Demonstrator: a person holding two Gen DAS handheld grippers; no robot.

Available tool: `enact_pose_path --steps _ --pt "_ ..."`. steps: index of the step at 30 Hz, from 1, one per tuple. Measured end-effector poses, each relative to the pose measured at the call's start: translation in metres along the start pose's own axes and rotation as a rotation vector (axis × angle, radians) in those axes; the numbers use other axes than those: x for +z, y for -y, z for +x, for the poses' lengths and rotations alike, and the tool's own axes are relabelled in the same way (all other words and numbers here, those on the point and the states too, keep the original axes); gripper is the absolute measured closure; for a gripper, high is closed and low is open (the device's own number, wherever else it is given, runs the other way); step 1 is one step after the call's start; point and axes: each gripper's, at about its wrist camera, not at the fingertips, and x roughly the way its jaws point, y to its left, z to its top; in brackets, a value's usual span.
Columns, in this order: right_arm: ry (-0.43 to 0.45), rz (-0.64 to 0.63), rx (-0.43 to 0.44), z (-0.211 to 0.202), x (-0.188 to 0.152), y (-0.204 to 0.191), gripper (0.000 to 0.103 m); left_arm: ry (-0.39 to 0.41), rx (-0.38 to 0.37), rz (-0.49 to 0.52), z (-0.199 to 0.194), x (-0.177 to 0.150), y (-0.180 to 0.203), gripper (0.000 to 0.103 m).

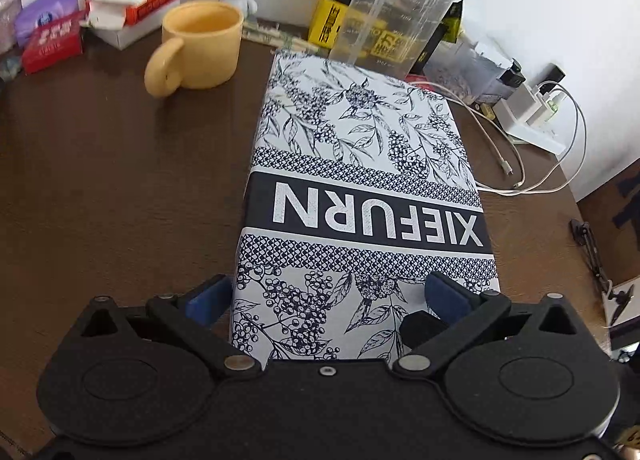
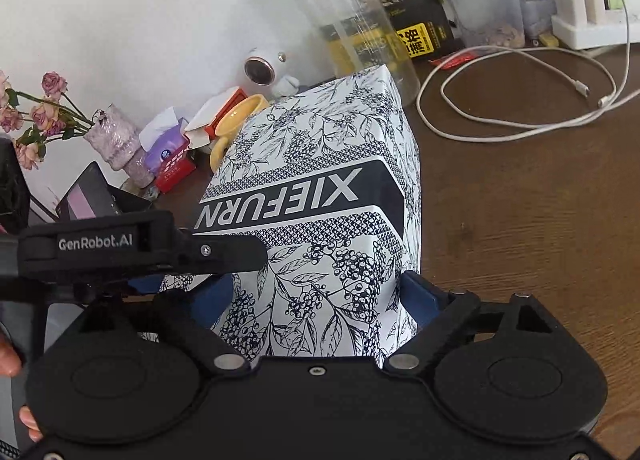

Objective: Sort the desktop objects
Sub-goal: 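Lower the lid onto the box and open both tools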

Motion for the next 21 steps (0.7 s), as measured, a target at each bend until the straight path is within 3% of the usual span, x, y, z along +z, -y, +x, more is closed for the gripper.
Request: enact_pose_path --steps 7,10,12,16,19,21 --pt "0.002 -0.013 -0.014 0.001 0.001 -0.005 0.011 -0.052 0.022 0.007 0.001 0.010 0.004 0.000" --pt "0.020 -0.066 -0.053 -0.008 0.003 -0.014 0.007 -0.032 0.028 0.022 -0.006 0.011 0.007 0.000" --pt "0.076 -0.112 -0.051 -0.029 0.000 -0.023 0.000 0.037 -0.013 0.030 -0.025 0.007 0.006 0.000" --pt "0.148 -0.158 -0.043 -0.087 -0.014 -0.039 0.000 0.221 -0.083 0.100 -0.089 -0.015 0.003 0.000" --pt "0.175 -0.177 -0.040 -0.134 -0.032 -0.048 0.000 0.341 -0.071 0.207 -0.134 -0.042 0.003 0.000" --pt "0.188 -0.178 -0.048 -0.168 -0.049 -0.045 0.000 0.381 -0.041 0.266 -0.157 -0.063 0.004 0.000"
